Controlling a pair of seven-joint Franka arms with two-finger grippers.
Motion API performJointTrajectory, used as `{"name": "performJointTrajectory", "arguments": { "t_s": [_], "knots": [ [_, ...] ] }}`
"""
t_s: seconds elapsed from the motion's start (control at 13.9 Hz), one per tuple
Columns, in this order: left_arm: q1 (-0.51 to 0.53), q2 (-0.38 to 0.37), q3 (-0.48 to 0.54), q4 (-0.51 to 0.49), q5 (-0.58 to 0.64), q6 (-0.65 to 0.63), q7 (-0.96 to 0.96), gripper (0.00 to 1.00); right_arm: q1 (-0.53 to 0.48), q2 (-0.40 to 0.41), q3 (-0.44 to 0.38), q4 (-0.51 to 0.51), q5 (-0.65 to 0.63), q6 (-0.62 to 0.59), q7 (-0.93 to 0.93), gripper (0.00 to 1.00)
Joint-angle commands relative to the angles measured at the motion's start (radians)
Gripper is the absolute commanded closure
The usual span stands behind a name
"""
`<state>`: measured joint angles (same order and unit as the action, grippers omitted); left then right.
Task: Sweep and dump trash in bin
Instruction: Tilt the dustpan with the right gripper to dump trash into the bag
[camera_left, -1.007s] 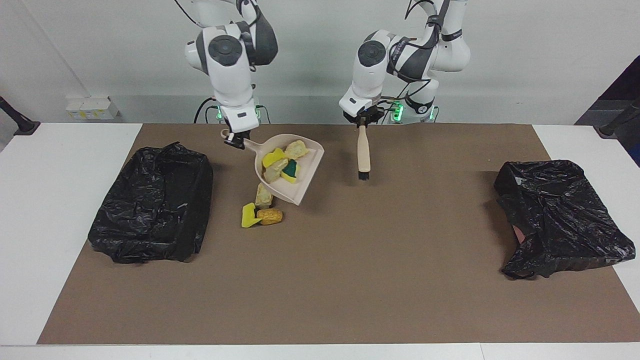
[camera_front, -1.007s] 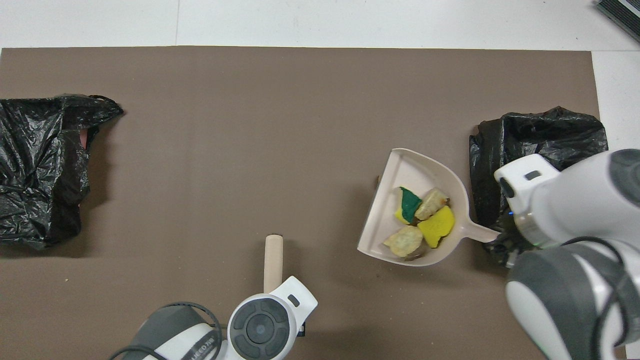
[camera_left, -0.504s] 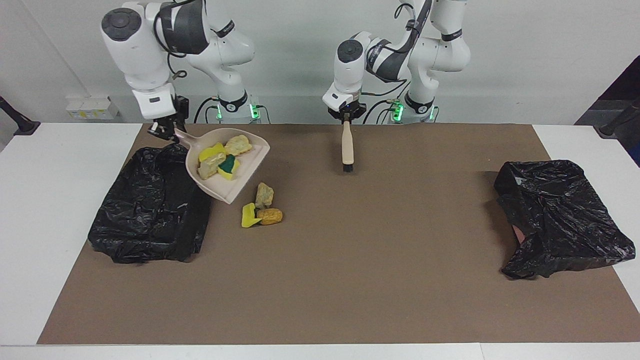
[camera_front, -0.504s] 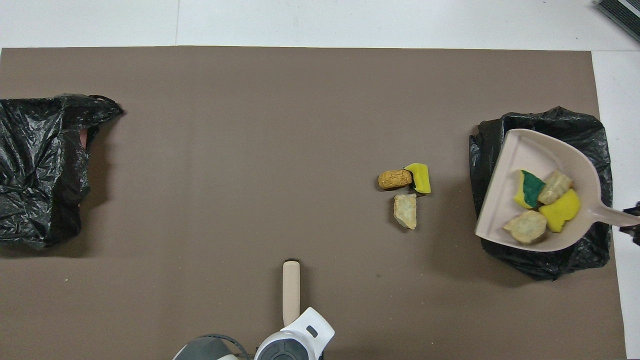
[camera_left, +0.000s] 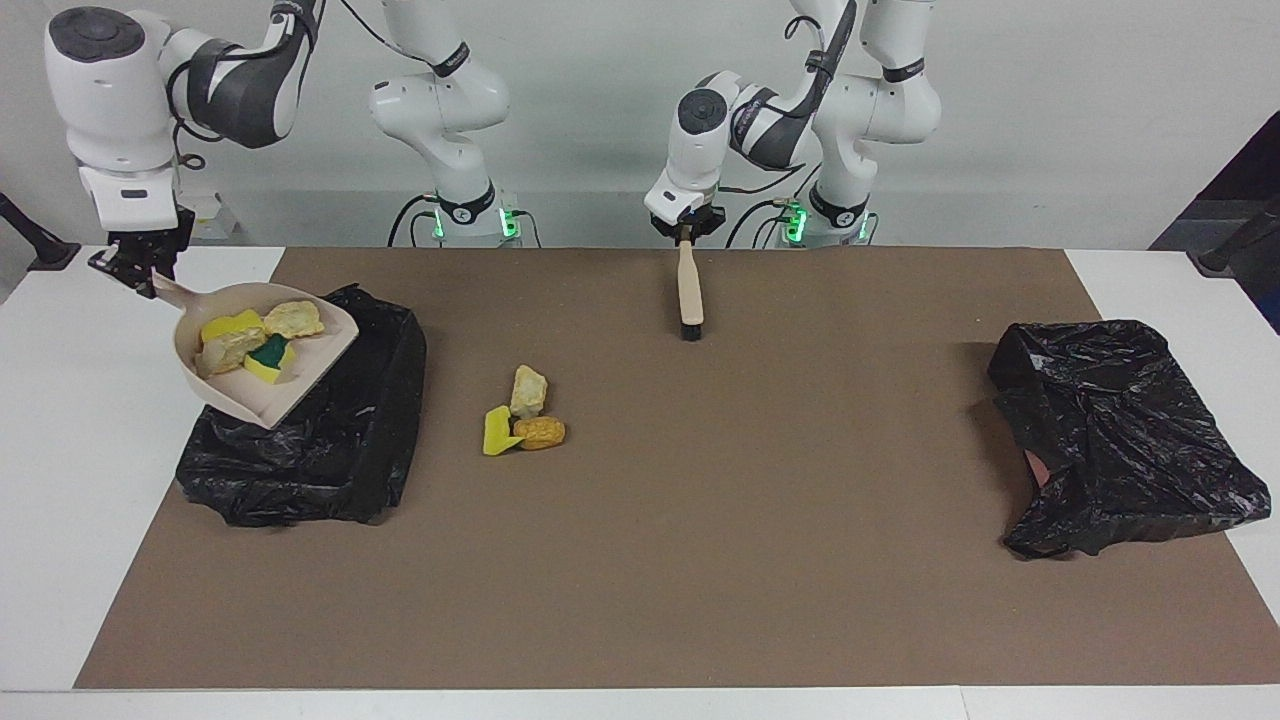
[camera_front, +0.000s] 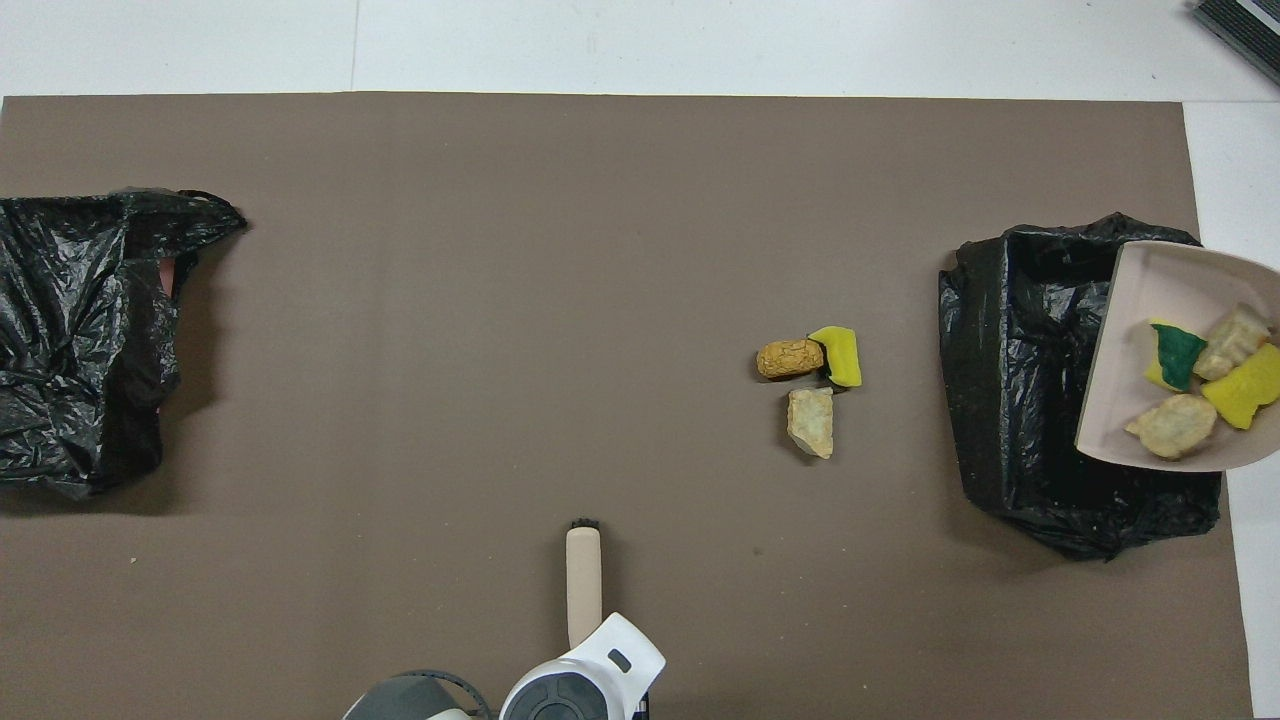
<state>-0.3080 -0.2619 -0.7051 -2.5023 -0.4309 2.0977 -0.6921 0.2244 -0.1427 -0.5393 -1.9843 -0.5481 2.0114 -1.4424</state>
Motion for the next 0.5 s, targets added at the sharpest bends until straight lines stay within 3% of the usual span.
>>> {"name": "performJointTrajectory", "arguments": {
  "t_s": [0.0,0.07,0.29,0.43],
  "knots": [
    [0.006,-0.008,0.010,-0.015,-0.023,0.015,0.034,0.05,0.015,0.017,0.033,0.018,-0.114,-0.009,-0.026,1.00],
    [0.006,-0.007,0.010,-0.009,-0.016,0.007,0.051,0.00,0.016,0.018,0.048,0.003,-0.160,-0.019,-0.027,1.00],
    [0.099,-0.008,0.041,0.065,0.027,-0.027,0.170,0.00,0.016,0.029,0.073,-0.002,-0.191,-0.051,-0.041,1.00],
    [0.113,-0.008,0.140,0.141,0.114,-0.067,0.233,0.00,0.018,0.026,0.088,-0.004,-0.196,-0.075,-0.058,1.00]
  ]
}}
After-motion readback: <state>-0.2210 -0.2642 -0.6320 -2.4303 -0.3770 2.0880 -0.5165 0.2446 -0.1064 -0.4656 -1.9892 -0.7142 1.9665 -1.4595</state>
